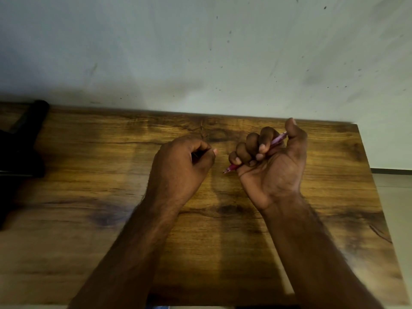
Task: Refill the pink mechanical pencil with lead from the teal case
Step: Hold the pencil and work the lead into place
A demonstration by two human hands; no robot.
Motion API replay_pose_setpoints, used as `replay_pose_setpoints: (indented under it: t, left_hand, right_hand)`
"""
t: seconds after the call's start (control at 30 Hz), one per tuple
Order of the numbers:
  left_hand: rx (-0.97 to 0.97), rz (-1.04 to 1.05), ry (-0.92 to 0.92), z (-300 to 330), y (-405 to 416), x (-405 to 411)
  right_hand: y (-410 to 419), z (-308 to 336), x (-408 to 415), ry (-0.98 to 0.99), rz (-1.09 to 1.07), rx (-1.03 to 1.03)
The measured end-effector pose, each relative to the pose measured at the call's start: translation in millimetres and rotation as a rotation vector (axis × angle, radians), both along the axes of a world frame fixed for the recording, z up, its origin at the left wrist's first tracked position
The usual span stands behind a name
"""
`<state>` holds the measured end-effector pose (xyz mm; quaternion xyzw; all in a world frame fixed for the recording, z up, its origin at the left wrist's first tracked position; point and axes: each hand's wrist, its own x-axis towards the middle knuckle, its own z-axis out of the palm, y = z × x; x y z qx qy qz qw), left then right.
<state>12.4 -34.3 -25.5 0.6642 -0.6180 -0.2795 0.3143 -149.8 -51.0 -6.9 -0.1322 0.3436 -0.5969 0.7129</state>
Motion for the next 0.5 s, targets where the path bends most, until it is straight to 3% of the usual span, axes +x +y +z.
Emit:
replay_pose_setpoints:
  t: [0.5]
  left_hand:
    - [0.004, 0.006, 0.008, 1.2, -0.4, -1.1]
  right_hand:
    - [0.5, -1.0, -2.2, -0.052, 0.005, -0.025]
